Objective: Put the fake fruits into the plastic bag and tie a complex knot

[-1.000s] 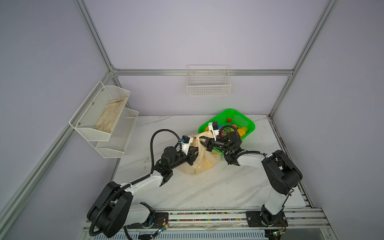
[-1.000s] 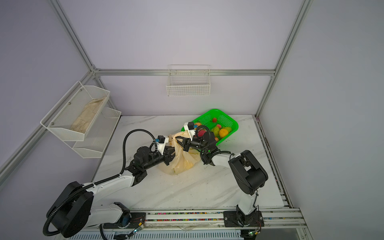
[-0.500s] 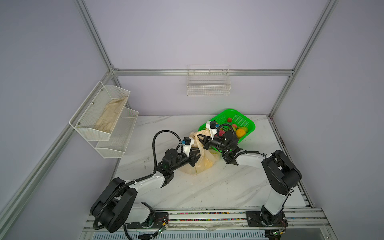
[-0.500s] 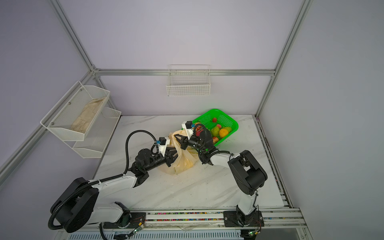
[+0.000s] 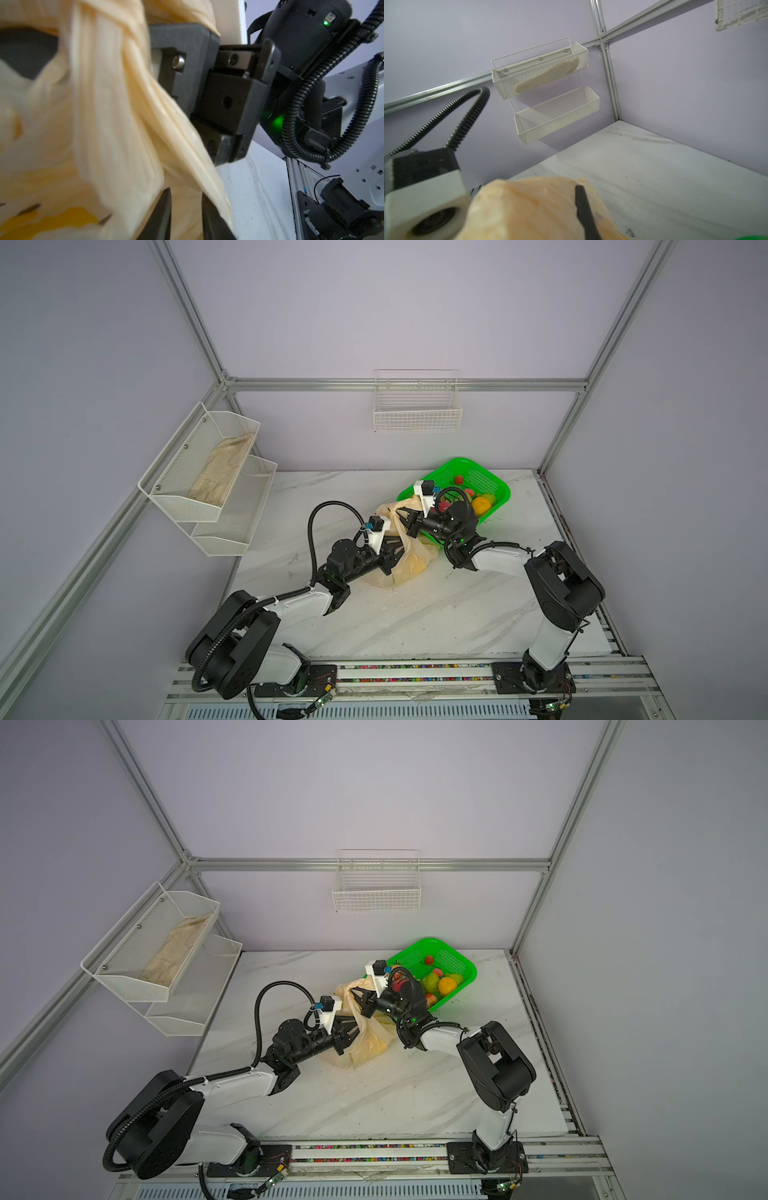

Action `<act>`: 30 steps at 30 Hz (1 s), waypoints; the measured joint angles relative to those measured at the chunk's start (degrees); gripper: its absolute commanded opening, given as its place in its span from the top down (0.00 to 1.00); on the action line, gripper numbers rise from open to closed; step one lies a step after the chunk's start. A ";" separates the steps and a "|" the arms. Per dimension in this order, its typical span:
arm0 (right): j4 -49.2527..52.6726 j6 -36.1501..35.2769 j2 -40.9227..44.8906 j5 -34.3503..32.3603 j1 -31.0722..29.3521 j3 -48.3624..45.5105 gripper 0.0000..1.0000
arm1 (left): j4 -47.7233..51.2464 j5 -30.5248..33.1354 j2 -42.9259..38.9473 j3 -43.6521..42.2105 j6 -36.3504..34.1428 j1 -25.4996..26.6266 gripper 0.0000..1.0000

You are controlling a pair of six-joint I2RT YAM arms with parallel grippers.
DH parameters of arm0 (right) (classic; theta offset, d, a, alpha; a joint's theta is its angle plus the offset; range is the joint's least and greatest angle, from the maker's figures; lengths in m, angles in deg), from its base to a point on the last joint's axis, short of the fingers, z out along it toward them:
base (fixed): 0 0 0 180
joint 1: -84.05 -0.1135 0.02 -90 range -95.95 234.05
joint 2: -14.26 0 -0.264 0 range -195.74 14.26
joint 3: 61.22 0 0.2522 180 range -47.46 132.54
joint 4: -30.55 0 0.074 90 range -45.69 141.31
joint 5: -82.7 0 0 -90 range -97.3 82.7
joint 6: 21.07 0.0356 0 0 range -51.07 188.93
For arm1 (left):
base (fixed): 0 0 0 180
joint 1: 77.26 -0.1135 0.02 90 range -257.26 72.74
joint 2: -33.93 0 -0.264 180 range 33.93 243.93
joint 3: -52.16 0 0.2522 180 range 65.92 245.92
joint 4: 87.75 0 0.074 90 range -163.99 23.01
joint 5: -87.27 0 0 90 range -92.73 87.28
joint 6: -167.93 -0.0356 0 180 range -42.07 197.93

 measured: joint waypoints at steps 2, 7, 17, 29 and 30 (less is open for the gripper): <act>-2.73 3.13 -0.02 0.96 0.00 -0.57 1.00 | -0.79 0.00 0.02 -0.57 0.07 0.11 0.71; -7.74 8.48 -0.48 4.44 0.09 -0.79 1.00 | -2.27 0.37 -0.85 -2.36 0.52 0.17 0.59; -17.73 15.23 -5.33 14.23 2.32 -0.79 1.00 | 2.43 1.92 -12.39 -5.68 0.44 0.22 0.45; -19.12 15.54 -6.03 18.47 2.89 -0.79 1.00 | 15.69 8.72 -32.72 -6.86 0.24 0.22 0.50; -18.84 15.15 -6.03 18.56 2.89 -0.79 1.00 | 16.44 9.79 -33.38 -6.82 0.04 0.20 0.55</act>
